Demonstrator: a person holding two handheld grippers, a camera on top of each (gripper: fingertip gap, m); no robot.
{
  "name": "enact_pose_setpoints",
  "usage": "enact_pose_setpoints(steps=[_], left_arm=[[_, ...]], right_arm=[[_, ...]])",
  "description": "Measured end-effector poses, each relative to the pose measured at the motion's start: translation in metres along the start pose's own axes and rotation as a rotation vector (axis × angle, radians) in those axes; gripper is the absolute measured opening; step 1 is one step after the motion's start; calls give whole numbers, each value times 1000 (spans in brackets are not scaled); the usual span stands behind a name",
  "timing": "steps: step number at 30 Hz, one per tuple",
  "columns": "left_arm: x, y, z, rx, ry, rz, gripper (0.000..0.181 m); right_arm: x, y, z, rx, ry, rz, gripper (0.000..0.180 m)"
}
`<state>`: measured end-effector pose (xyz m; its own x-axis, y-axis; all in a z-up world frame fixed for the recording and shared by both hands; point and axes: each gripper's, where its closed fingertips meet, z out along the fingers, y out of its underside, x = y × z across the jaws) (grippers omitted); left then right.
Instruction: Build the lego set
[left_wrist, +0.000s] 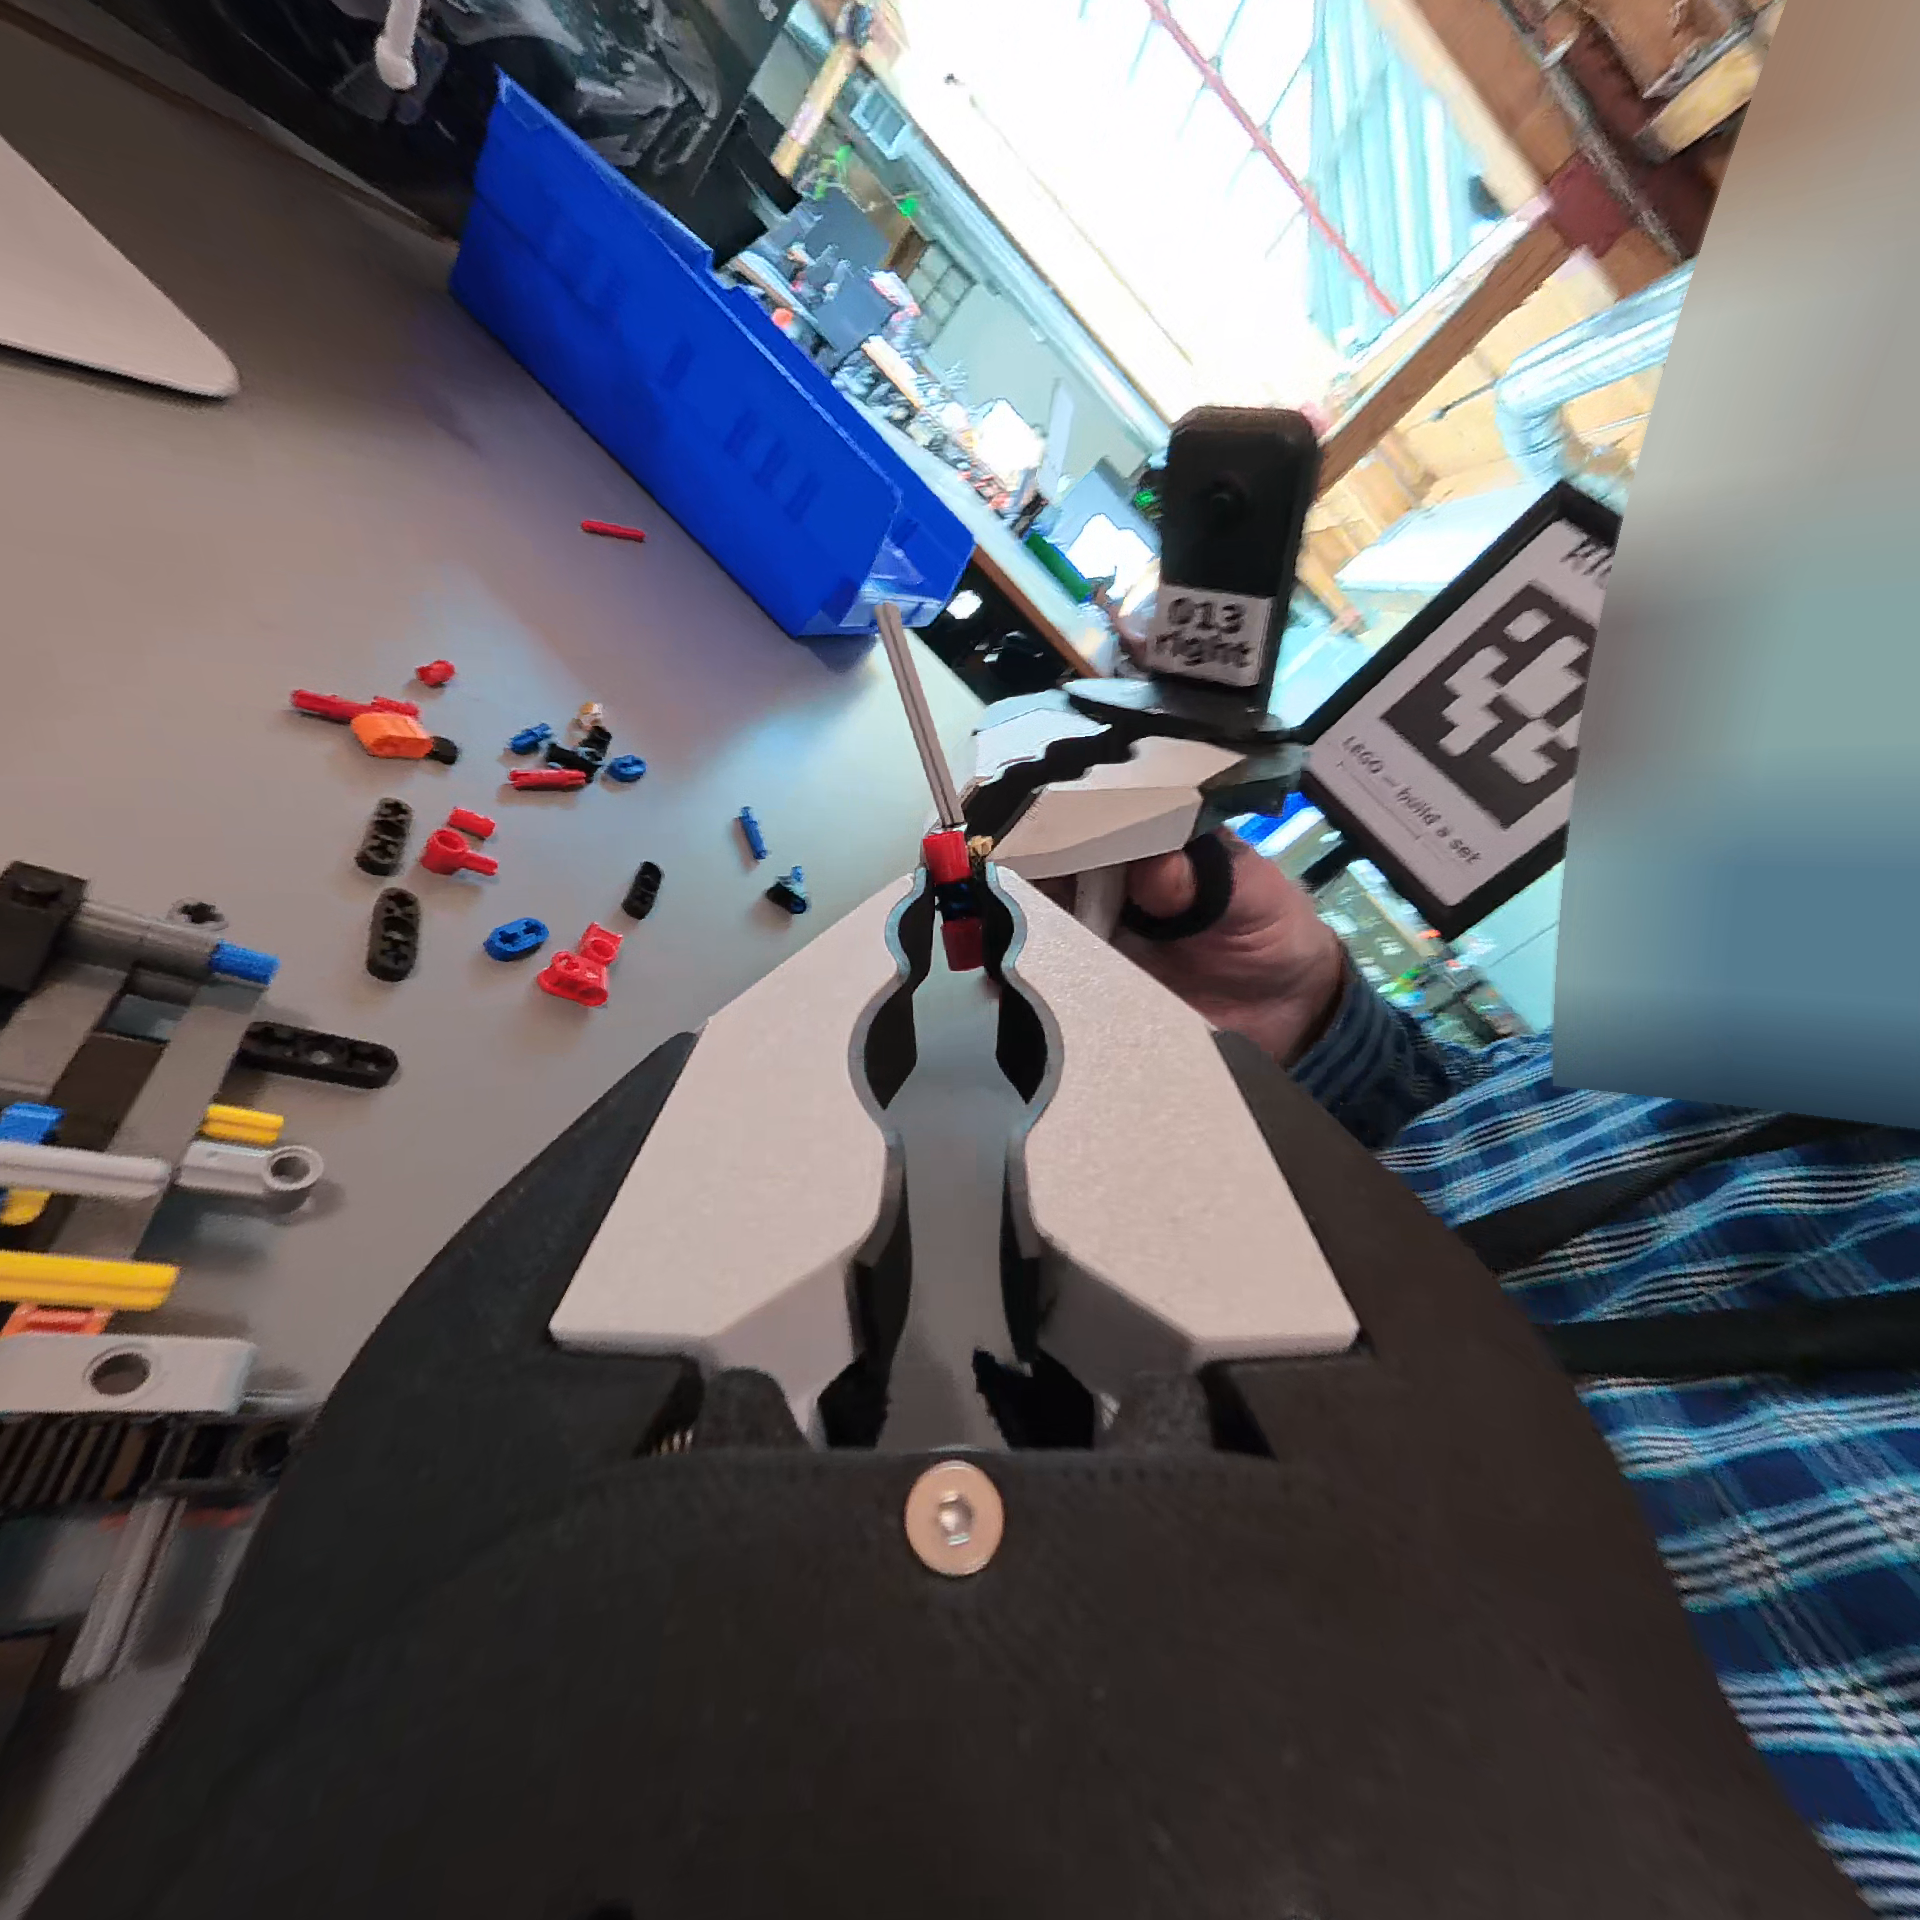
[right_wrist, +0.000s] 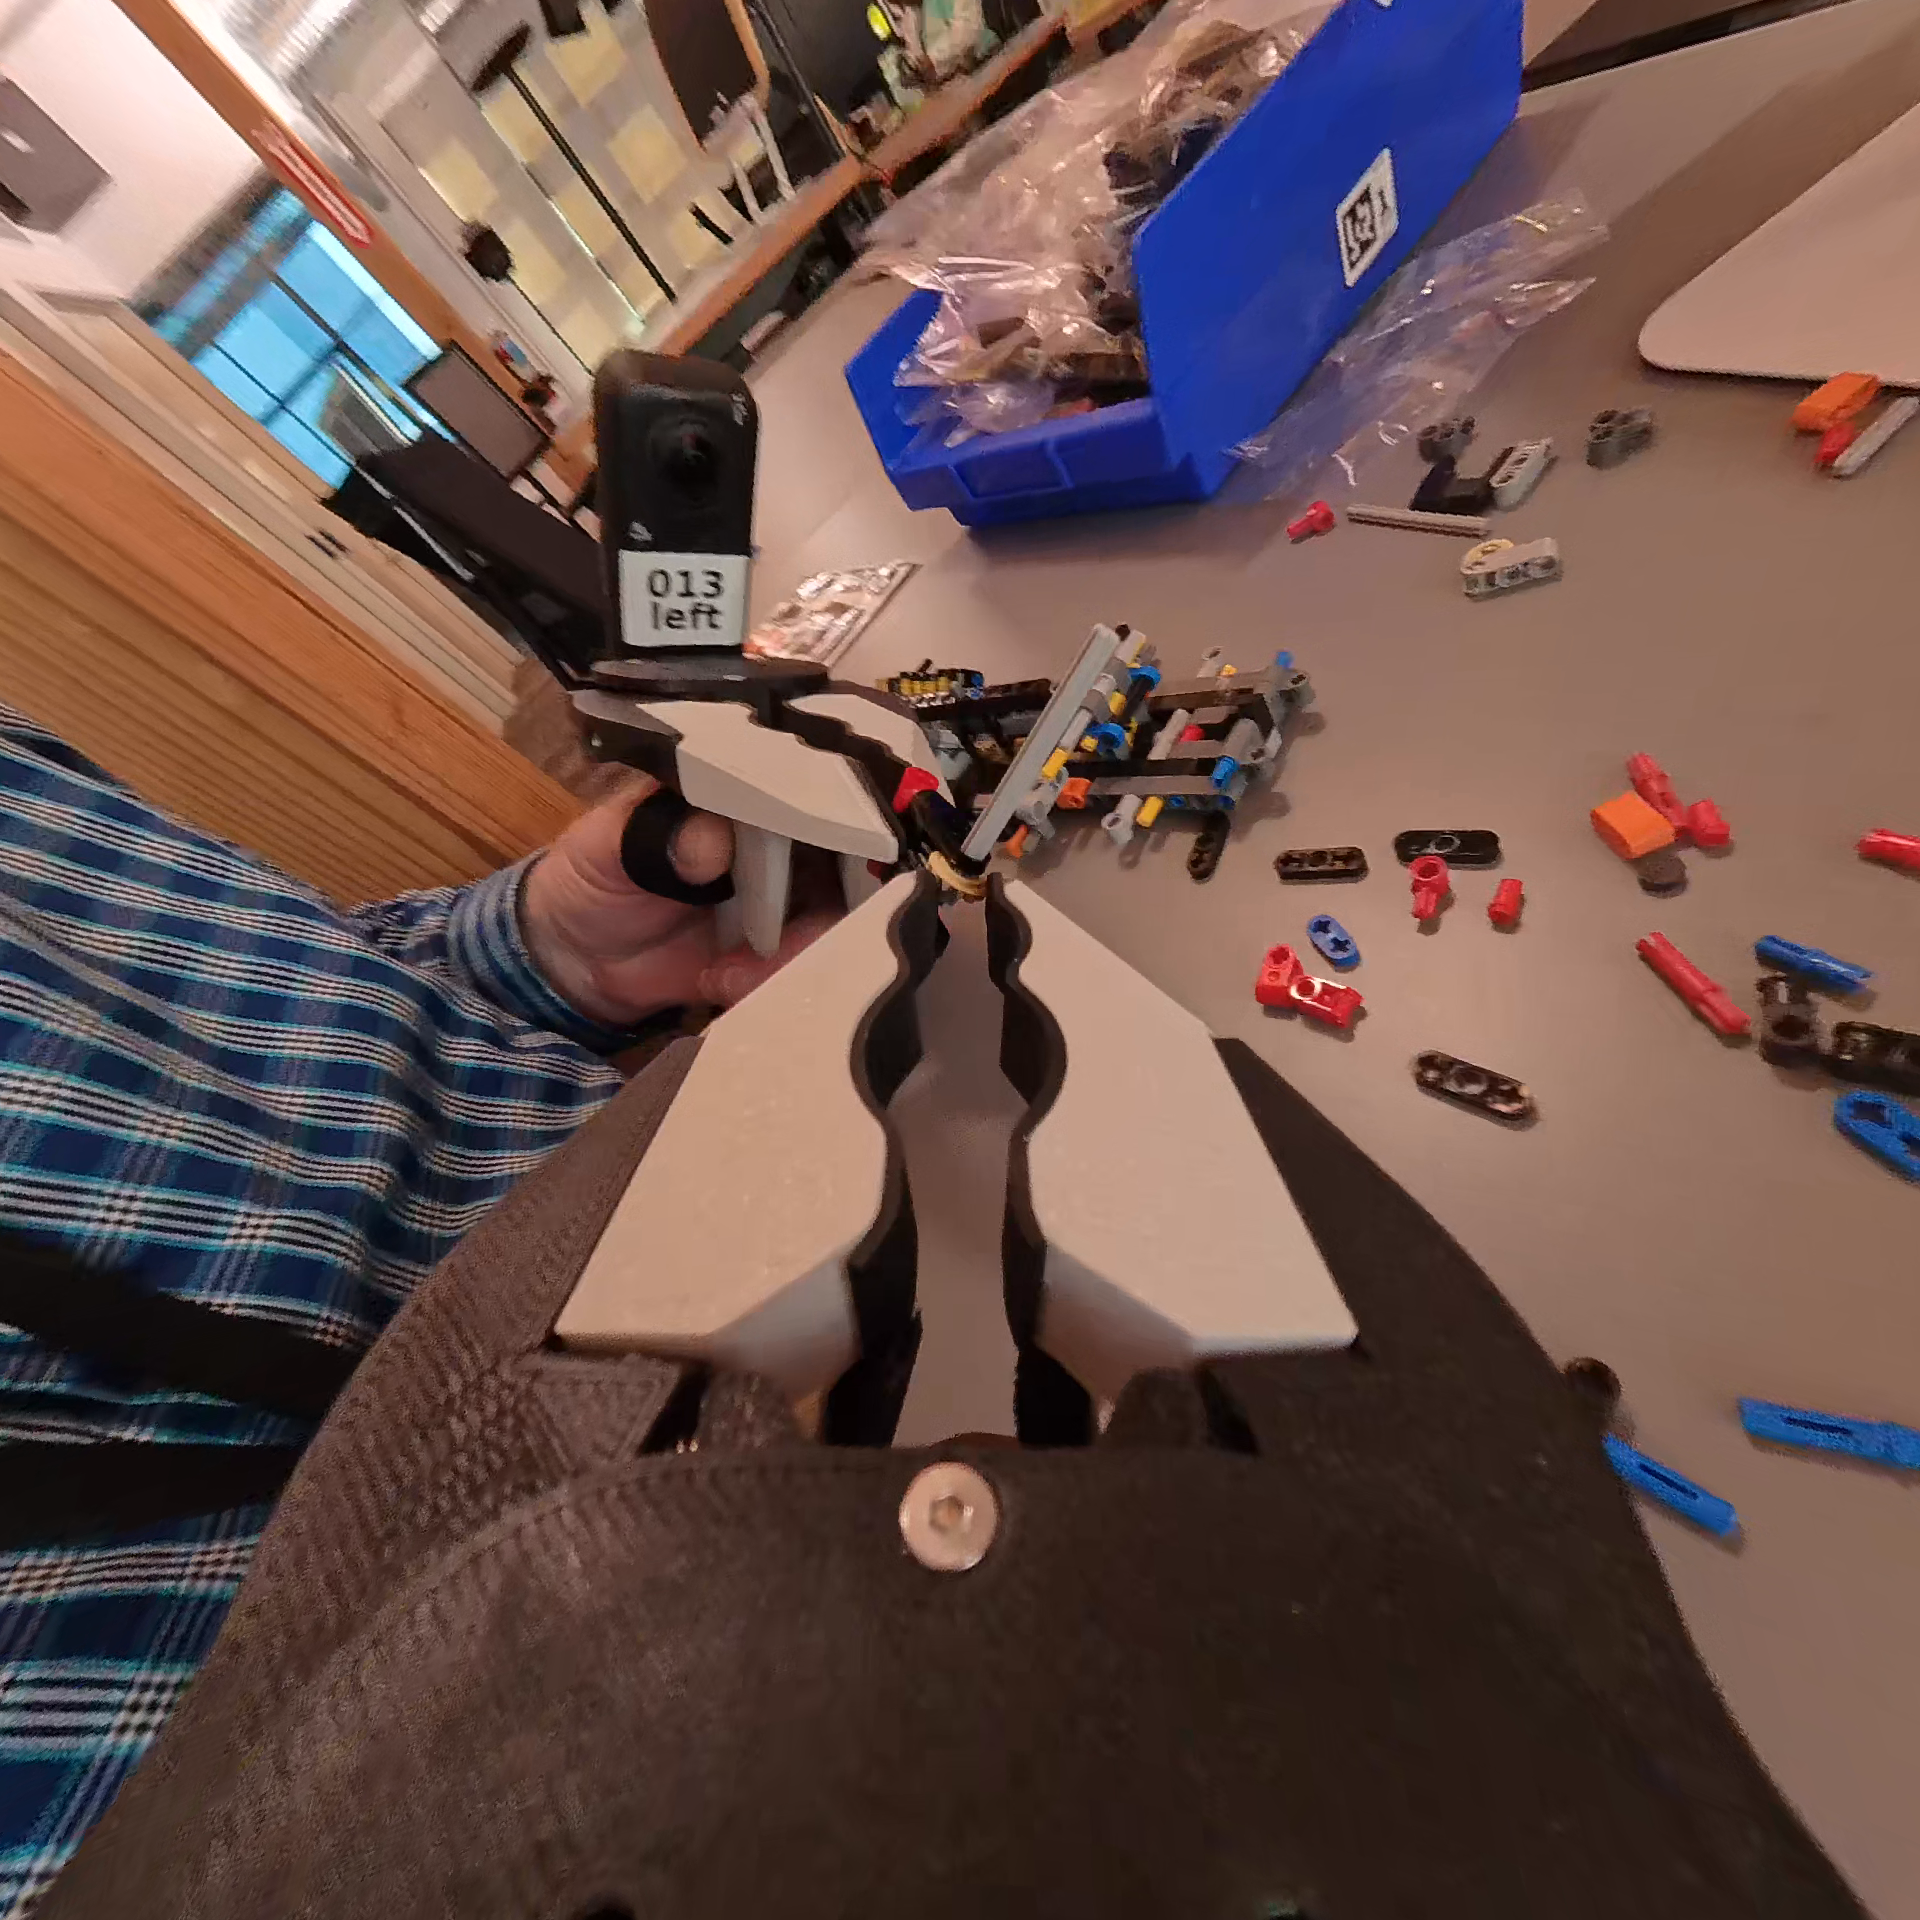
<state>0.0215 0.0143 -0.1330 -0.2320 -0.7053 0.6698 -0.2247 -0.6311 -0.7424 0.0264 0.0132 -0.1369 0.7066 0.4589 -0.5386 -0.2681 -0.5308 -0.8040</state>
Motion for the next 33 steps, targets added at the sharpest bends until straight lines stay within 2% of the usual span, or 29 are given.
enact_pose_setpoints(steps=[7,11,15,18,23,27,33], left_arm=[[-5,-1,-1,-8,-83,108,5],[7,-4,-3,-13,28,61,5],[13,-9,-6,12,119,-12,5],[16,-8,-5,5,142,-18,4],[22,-5,-1,-11,176,-17,4],[20,-4,0,-11,168,-24,5],[8,-4,3,-13,47,51,5]], right_arm=[[5,0,3,-49,135,-91,6],[-3,-7,-2,13,-31,-3,16],[-6,-22,-14,111,-203,87,18],[-16,-28,-17,146,-324,126,16],[-20,-24,-10,139,-378,155,1],[-18,-23,-9,136,-369,153,1],[-5,-22,-5,139,-188,106,0]])
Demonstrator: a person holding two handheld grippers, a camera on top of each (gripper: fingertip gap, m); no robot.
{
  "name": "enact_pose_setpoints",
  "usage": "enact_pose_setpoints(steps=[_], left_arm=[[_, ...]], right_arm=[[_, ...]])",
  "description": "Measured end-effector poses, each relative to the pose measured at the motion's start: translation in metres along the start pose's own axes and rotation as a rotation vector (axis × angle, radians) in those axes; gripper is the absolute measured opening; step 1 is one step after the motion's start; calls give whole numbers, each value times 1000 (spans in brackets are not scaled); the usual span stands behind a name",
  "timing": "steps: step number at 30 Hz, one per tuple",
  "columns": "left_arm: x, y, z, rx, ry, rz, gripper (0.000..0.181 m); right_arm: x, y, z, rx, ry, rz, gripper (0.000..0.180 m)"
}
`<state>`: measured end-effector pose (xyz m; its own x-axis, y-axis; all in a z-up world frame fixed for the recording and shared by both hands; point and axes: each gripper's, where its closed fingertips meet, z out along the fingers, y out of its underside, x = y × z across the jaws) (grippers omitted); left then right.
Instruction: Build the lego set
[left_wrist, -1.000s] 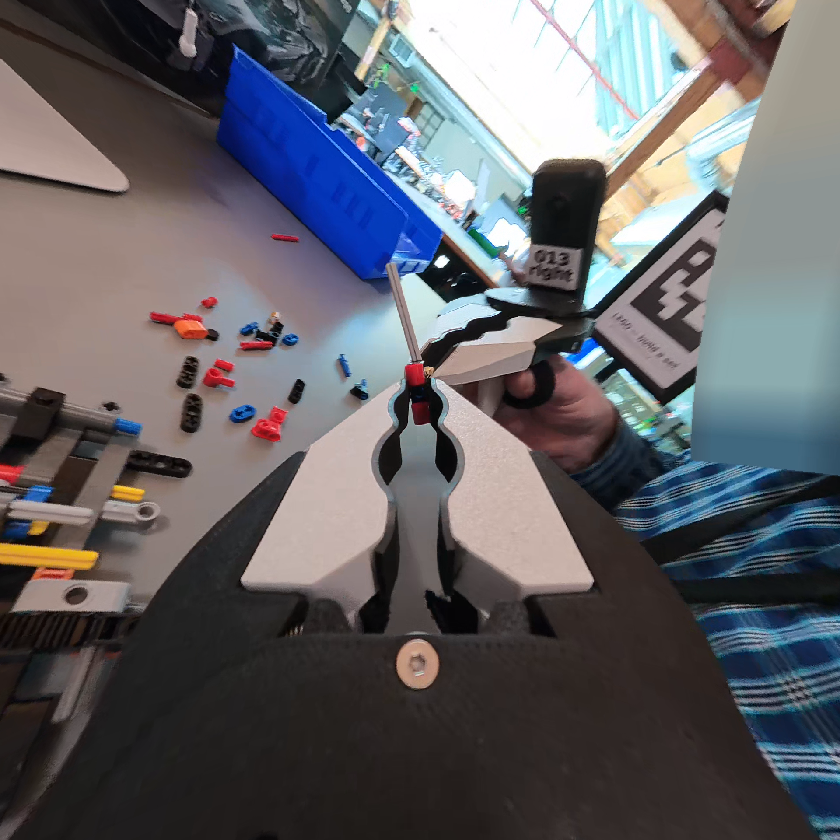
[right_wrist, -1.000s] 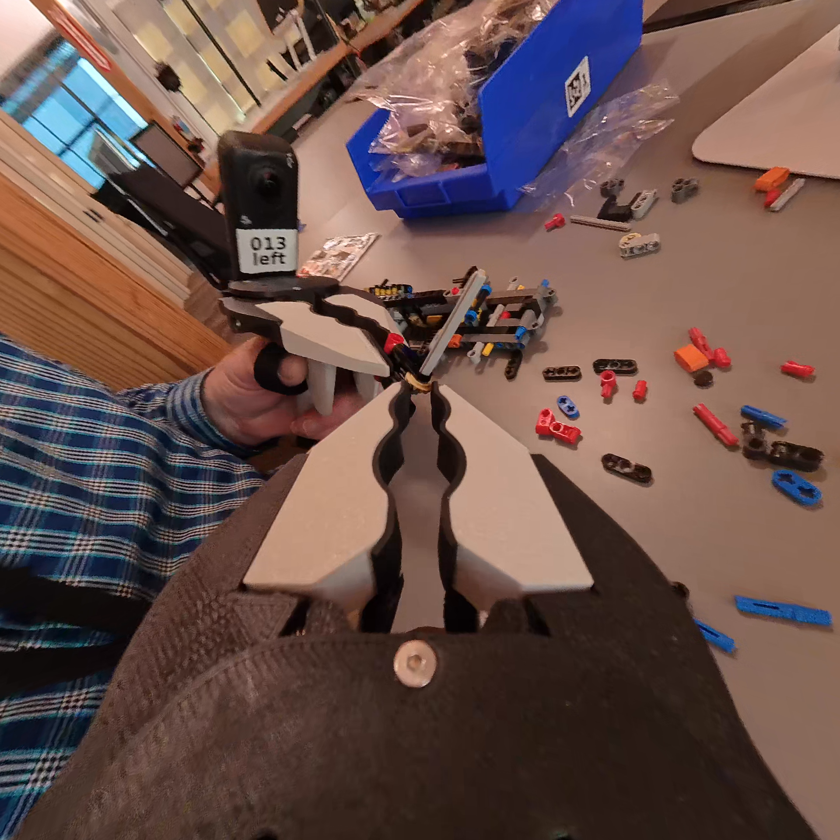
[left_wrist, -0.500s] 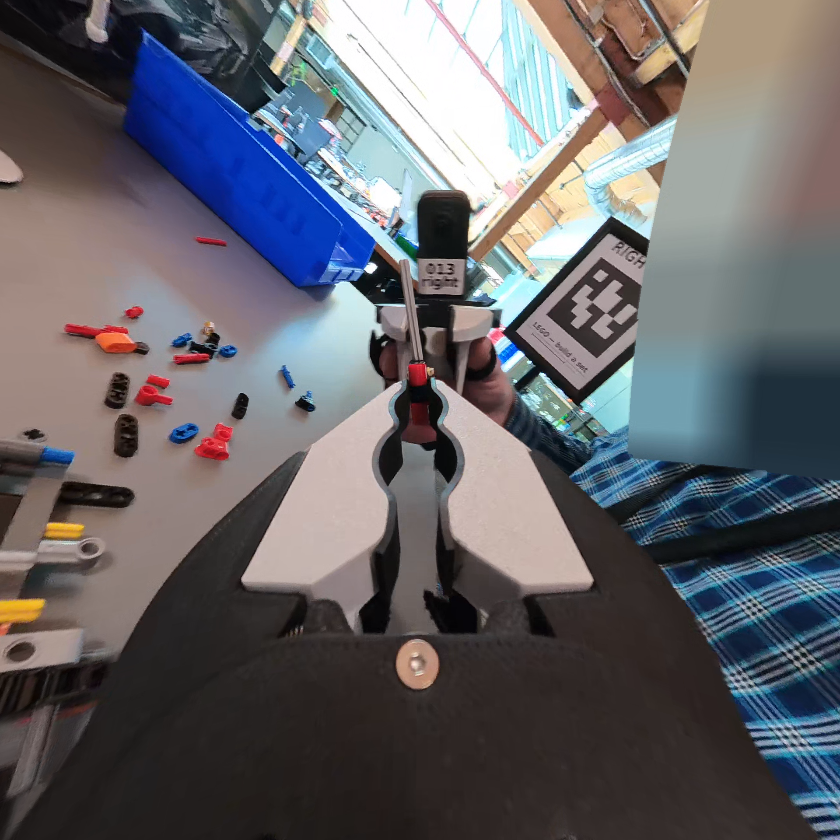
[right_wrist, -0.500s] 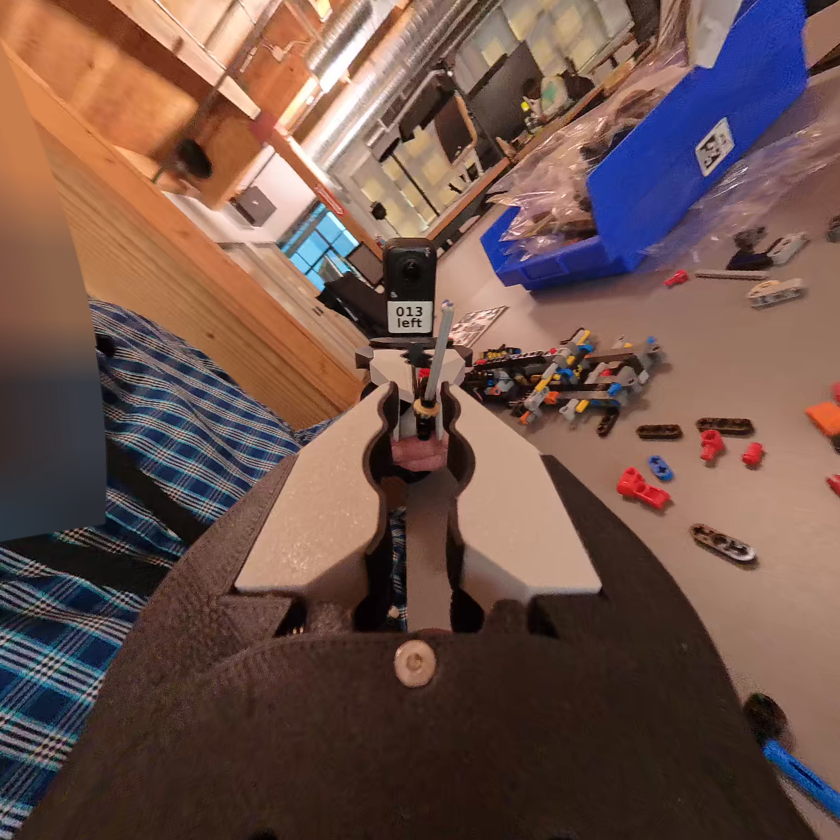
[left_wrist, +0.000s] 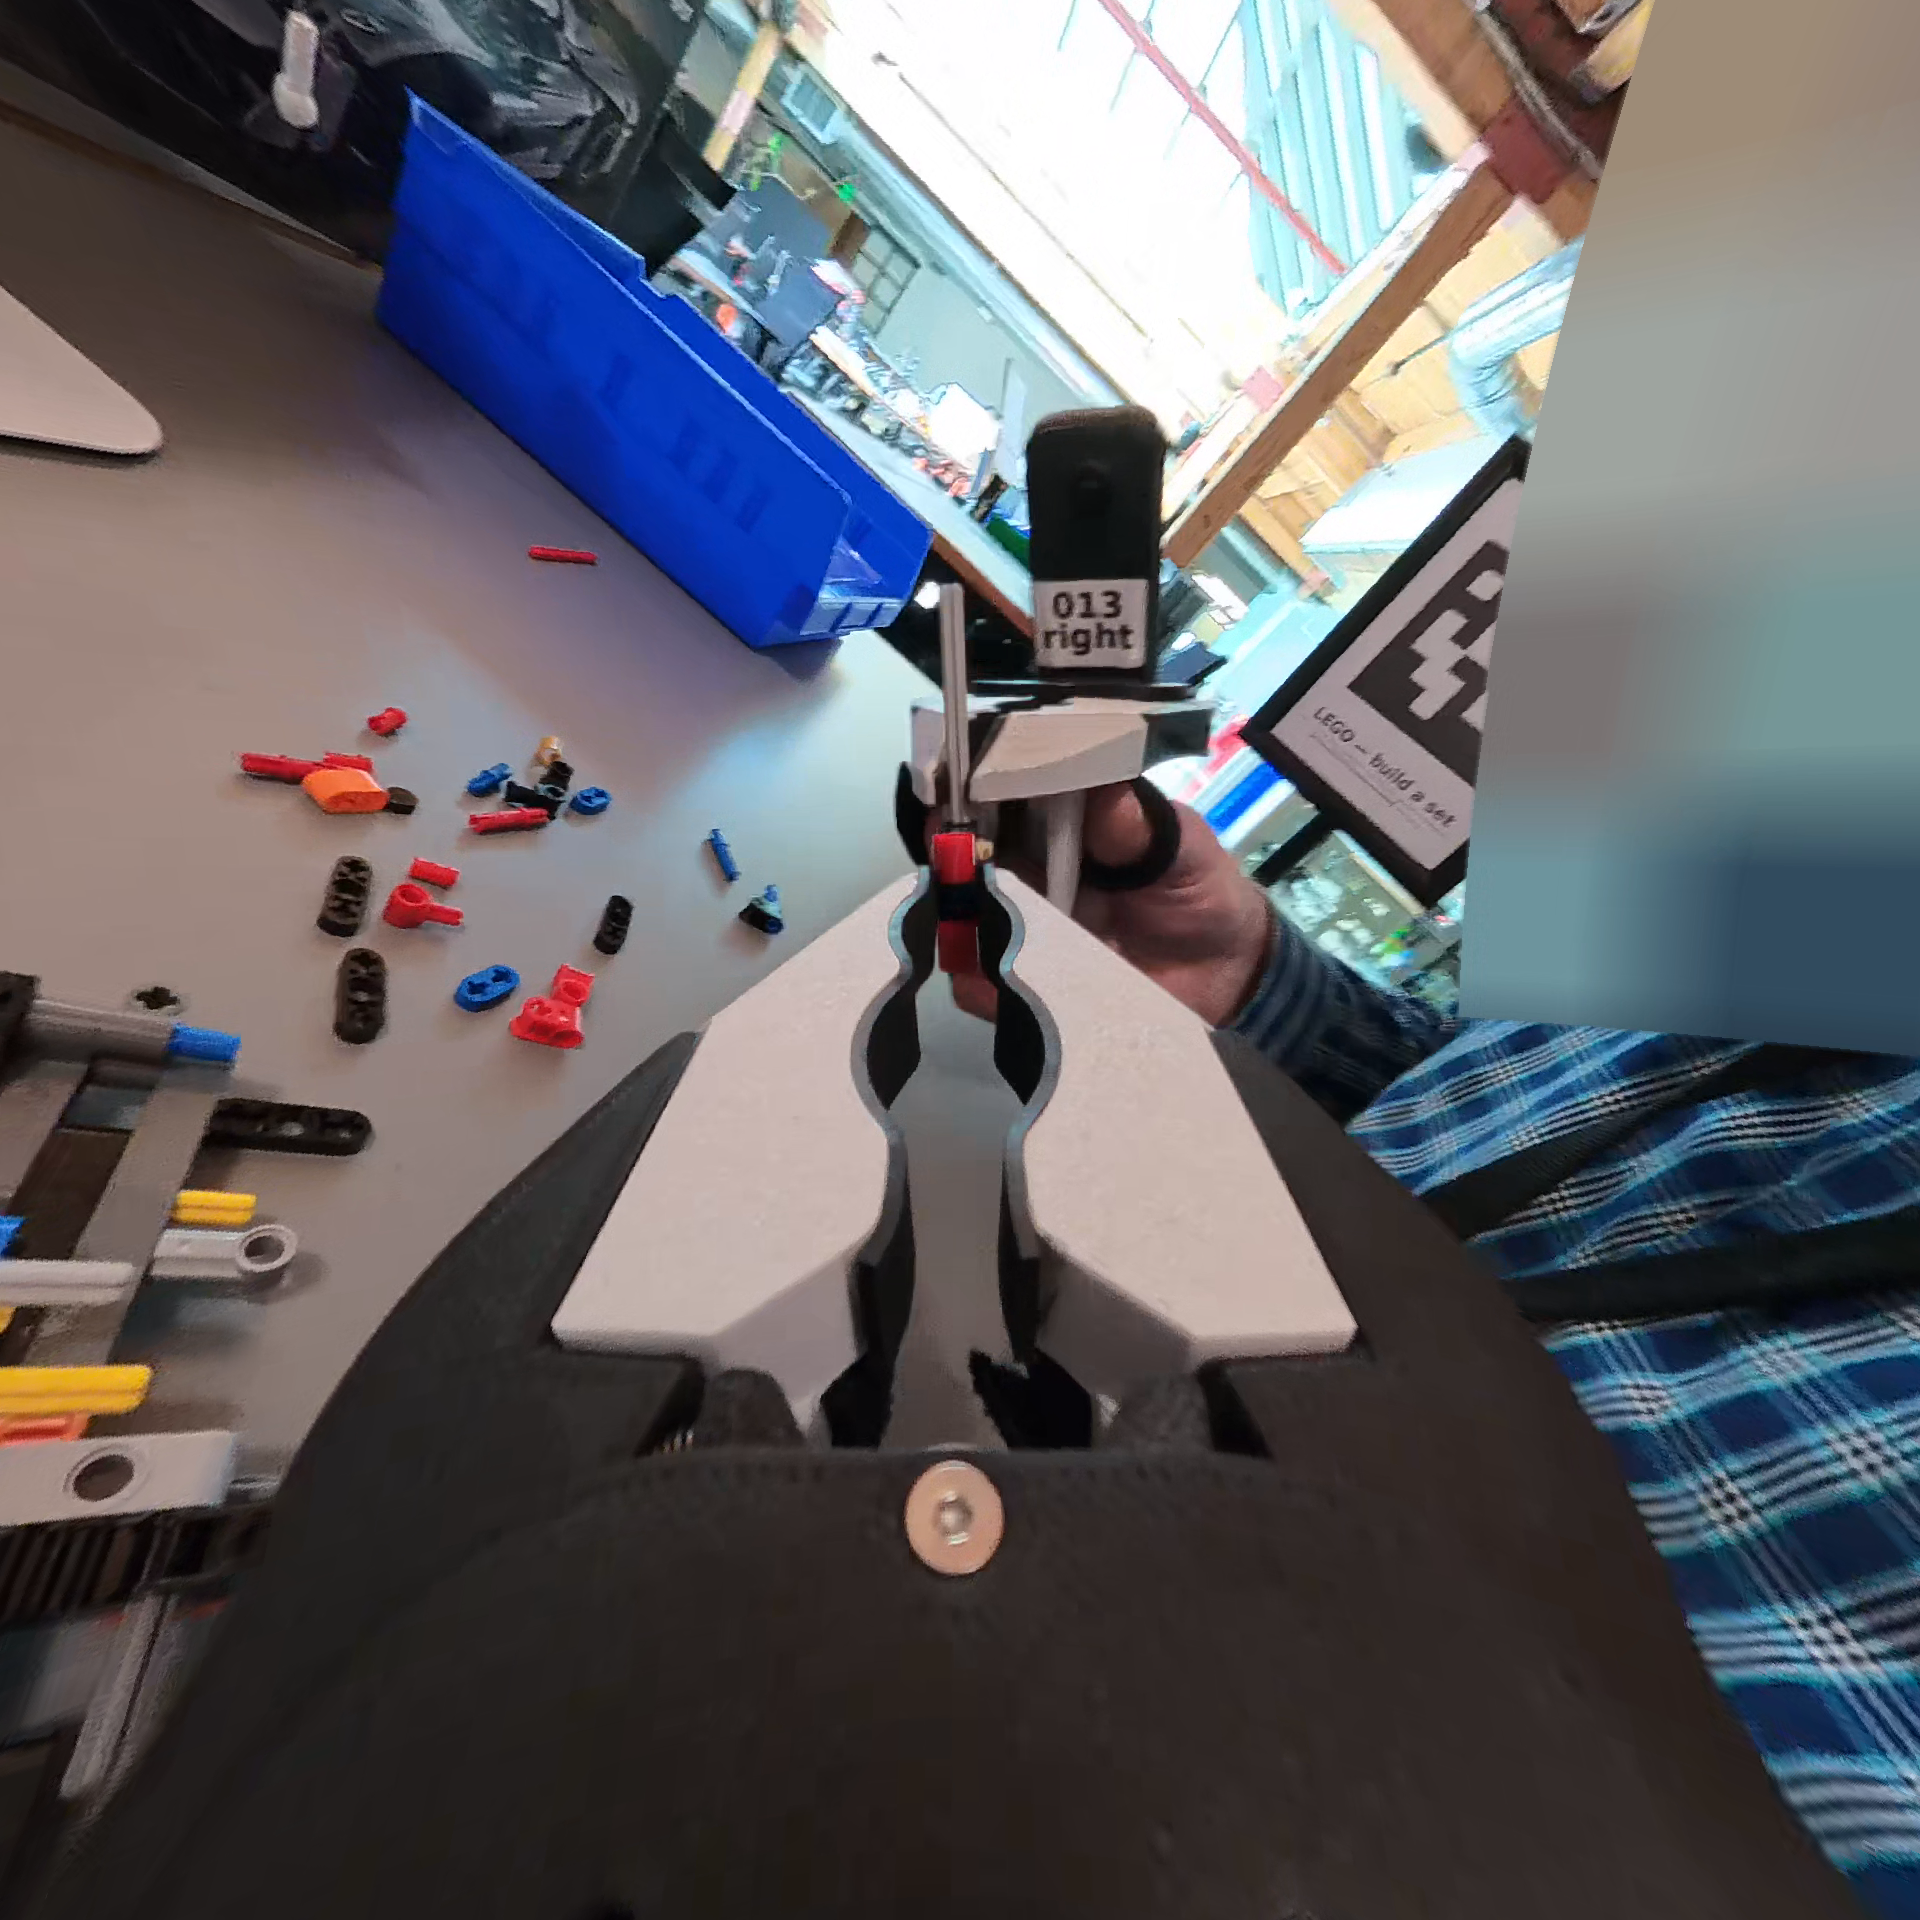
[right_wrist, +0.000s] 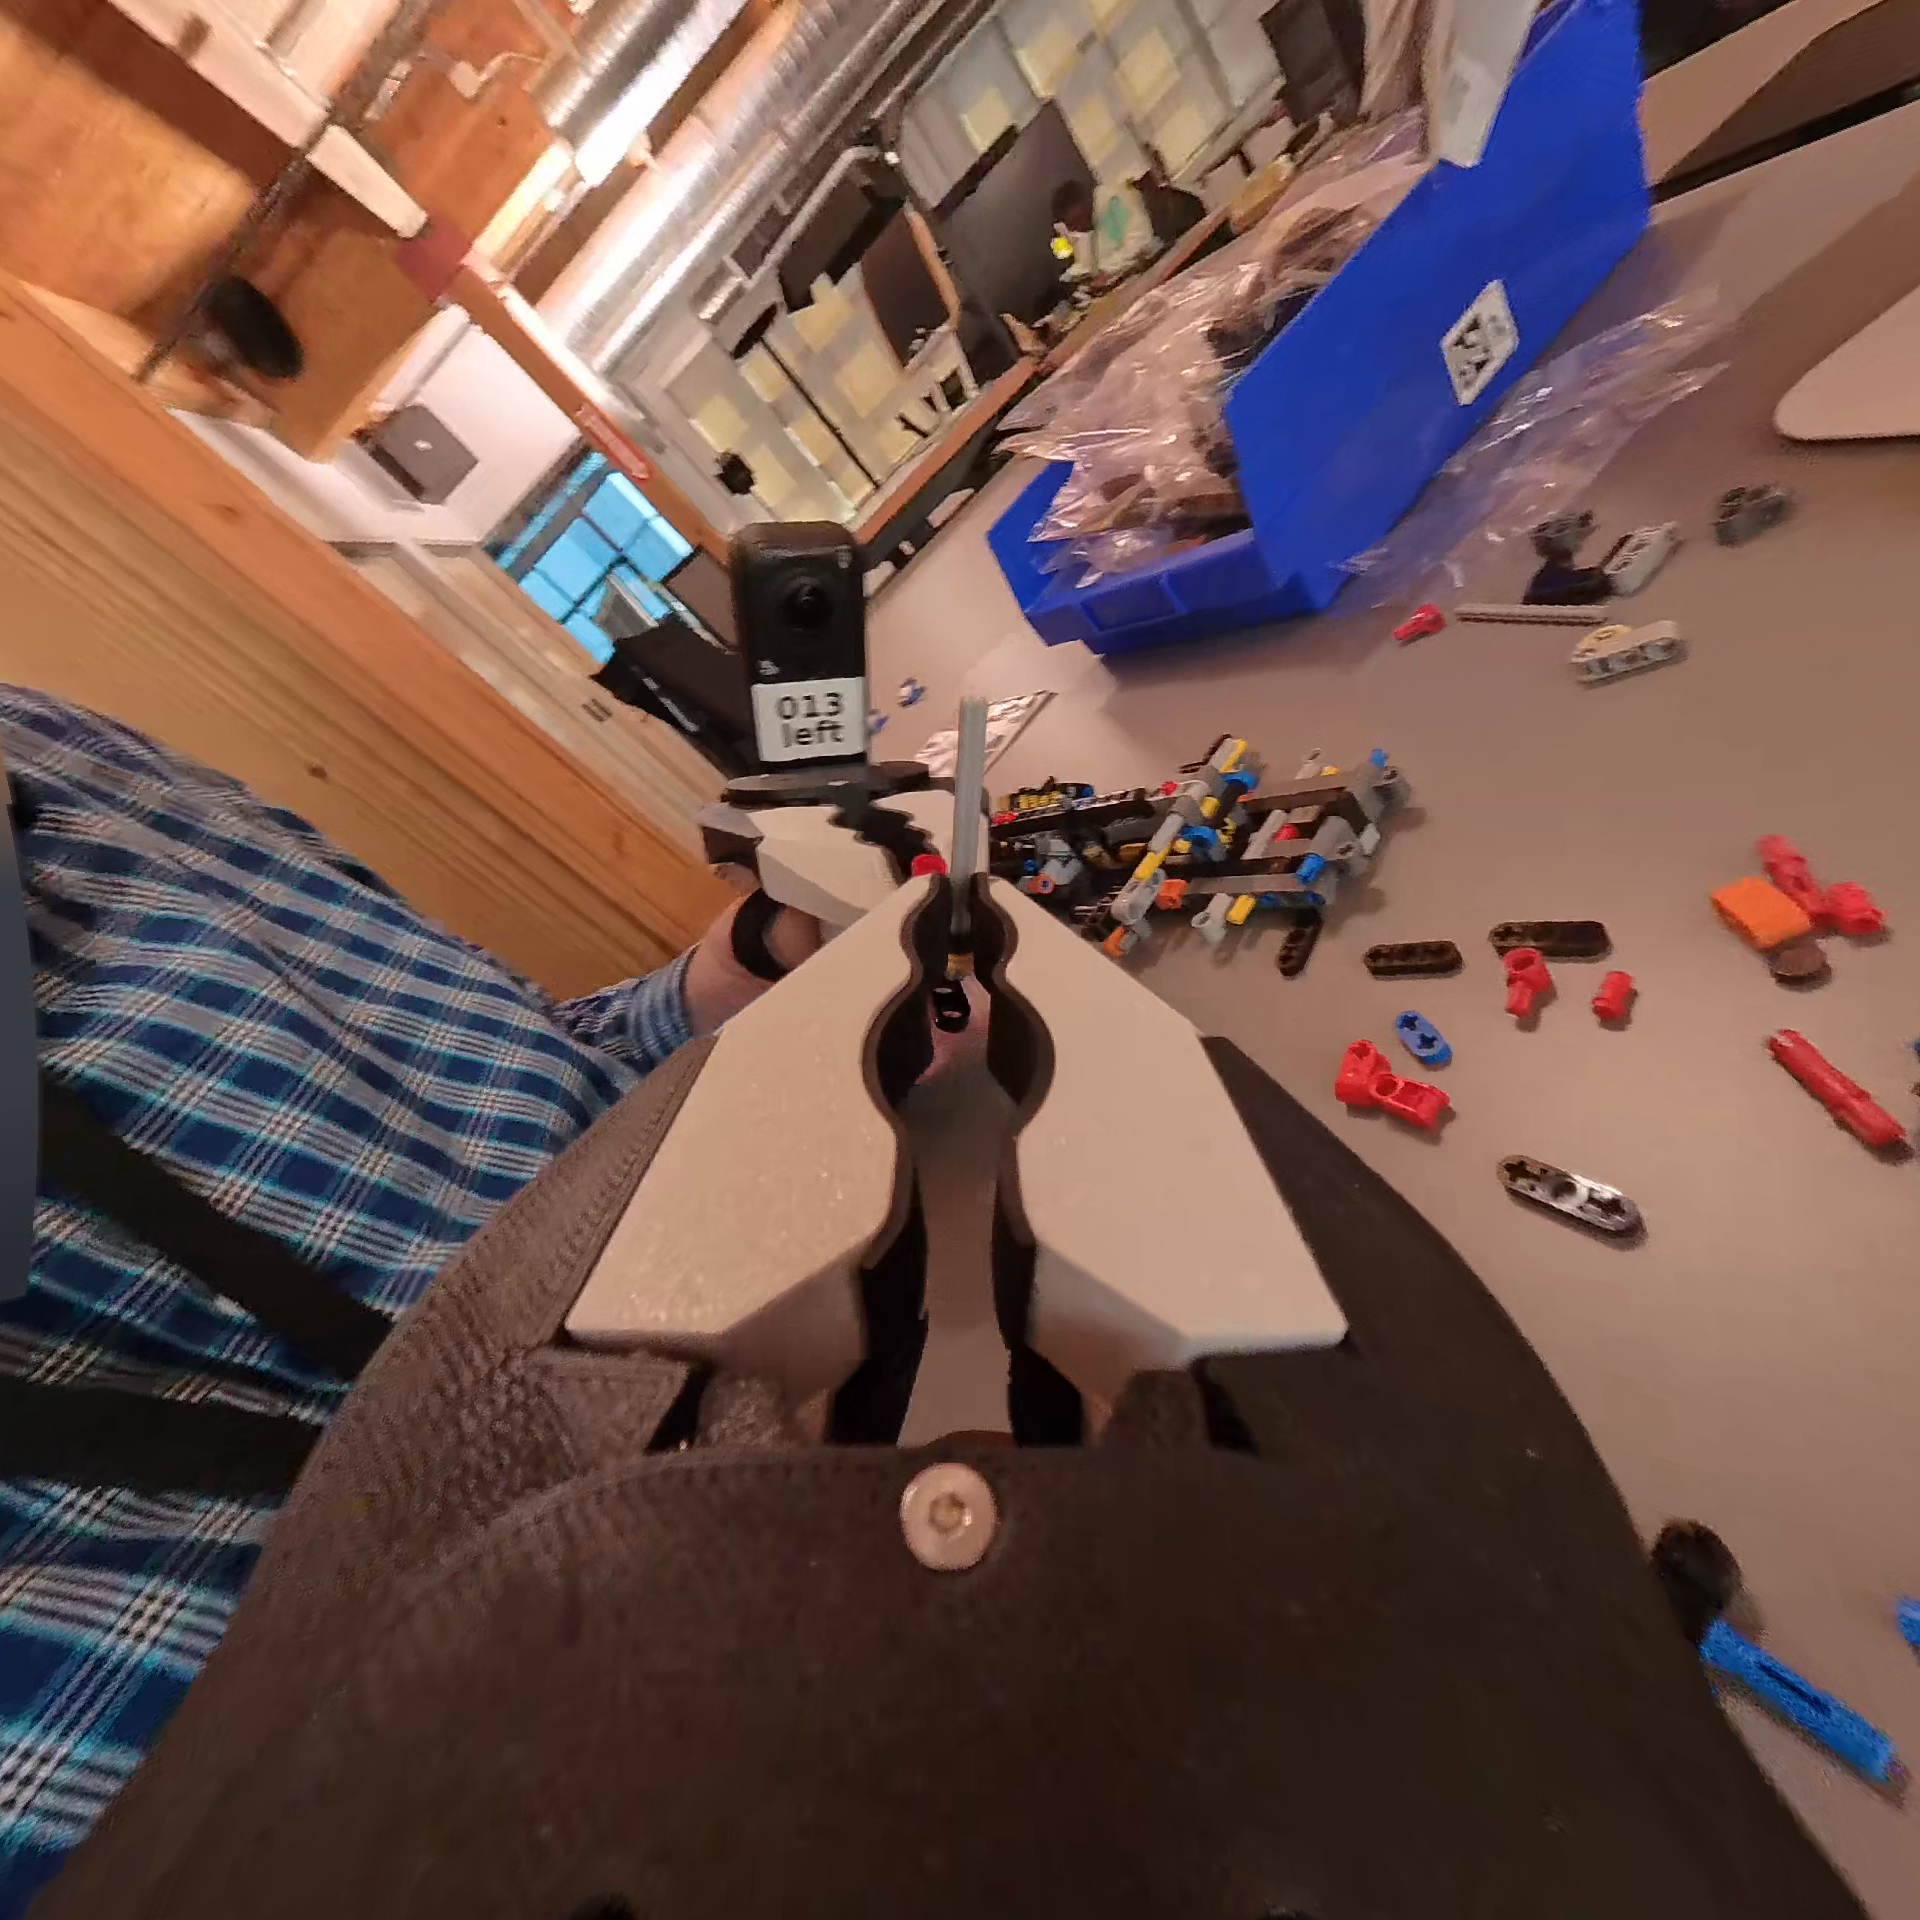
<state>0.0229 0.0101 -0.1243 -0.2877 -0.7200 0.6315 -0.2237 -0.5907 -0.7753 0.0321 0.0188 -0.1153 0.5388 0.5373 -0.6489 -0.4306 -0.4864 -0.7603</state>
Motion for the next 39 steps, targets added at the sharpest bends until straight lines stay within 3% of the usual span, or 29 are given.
enact_pose_setpoints(steps=[6,10,14,26,31,33,39], left_arm=[[-7,1,3,-12,-110,95,5],[0,-3,1,9,-25,23,5],[-4,-2,1,5,-64,31,5],[-22,-2,3,-25,-345,255,6],[-22,-3,2,-10,-332,235,5],[-19,-3,2,4,-294,194,5],[-12,-8,1,62,-182,80,5]], right_arm=[[9,0,-1,28,137,-31,0],[2,-2,-1,49,75,-18,0],[7,-1,1,48,138,-41,0],[26,-4,6,118,401,-91,0],[25,-5,7,122,355,-80,1],[24,-6,7,127,330,-63,16],[17,-12,-3,138,250,-74,19]])
